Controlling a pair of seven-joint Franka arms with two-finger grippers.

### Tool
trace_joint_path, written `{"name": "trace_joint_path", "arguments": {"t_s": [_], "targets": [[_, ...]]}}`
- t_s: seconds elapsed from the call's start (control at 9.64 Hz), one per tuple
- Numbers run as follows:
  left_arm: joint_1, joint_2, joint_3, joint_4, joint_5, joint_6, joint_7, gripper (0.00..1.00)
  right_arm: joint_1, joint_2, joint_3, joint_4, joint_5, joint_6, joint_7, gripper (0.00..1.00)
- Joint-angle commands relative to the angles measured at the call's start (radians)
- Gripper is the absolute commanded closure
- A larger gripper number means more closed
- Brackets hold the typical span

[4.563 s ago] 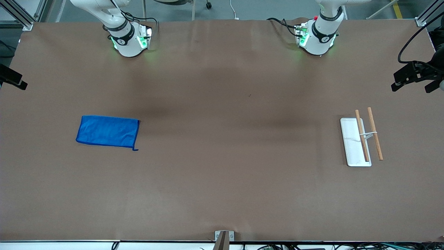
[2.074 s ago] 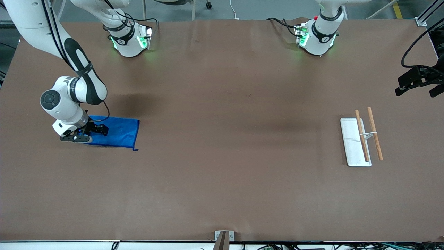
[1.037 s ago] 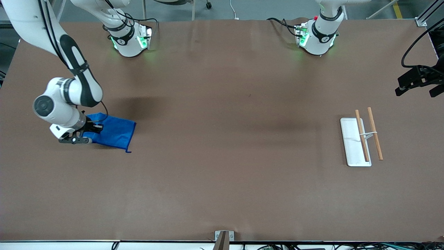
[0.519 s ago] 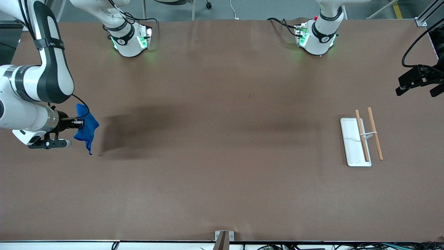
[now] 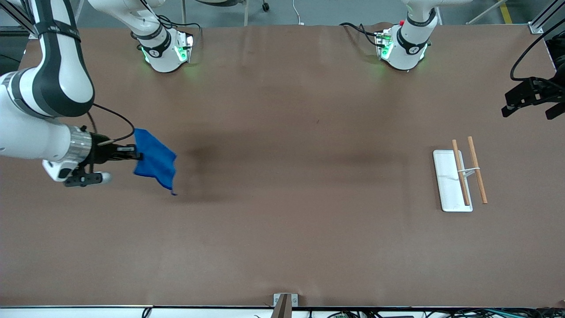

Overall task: Right arm passes towel to left arm to hang
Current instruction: 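Lift the towel with the right gripper while the left gripper approaches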

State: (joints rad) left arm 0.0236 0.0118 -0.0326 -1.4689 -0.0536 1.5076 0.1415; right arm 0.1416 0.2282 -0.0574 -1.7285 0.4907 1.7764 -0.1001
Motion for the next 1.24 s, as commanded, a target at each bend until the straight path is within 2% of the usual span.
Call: {"name": "trace_joint_path", "arguments": {"t_s": [0.0,0.1,0.41,0.52,0.73,0.83,1.14], "targets": [[0.004,0.004,0.0,-0.044,-0.146,-0.105,0.137,0.0,0.006,-0.012,0.063,-0.014,0.232,0.035,0.014,1.0],[0.006,0.005,0.003,-0.065,-0.226,-0.125,0.153,0.0,0.009,-0.01,0.092,-0.014,0.327,0.044,0.016,1.0],[0.006,0.023,0.008,-0.151,-0.452,-0.125,0.215,0.0,0.061,-0.004,0.14,-0.022,0.711,0.127,0.016,1.0],[0.007,0.025,0.014,-0.198,-0.524,-0.121,0.269,0.0,0.071,-0.003,0.186,-0.035,0.838,0.194,0.016,1.0],[0.009,0.039,0.033,-0.36,-0.775,-0.084,0.302,0.0,0.072,0.006,0.308,-0.036,1.033,0.328,0.016,1.0],[0.01,0.072,0.045,-0.407,-0.875,-0.084,0.361,0.0,0.07,0.011,0.365,-0.036,1.118,0.374,0.014,1.0],[-0.001,0.209,0.043,-0.416,-1.044,-0.084,0.44,0.0,0.072,0.019,0.428,-0.034,1.418,0.376,0.014,1.0]]}}
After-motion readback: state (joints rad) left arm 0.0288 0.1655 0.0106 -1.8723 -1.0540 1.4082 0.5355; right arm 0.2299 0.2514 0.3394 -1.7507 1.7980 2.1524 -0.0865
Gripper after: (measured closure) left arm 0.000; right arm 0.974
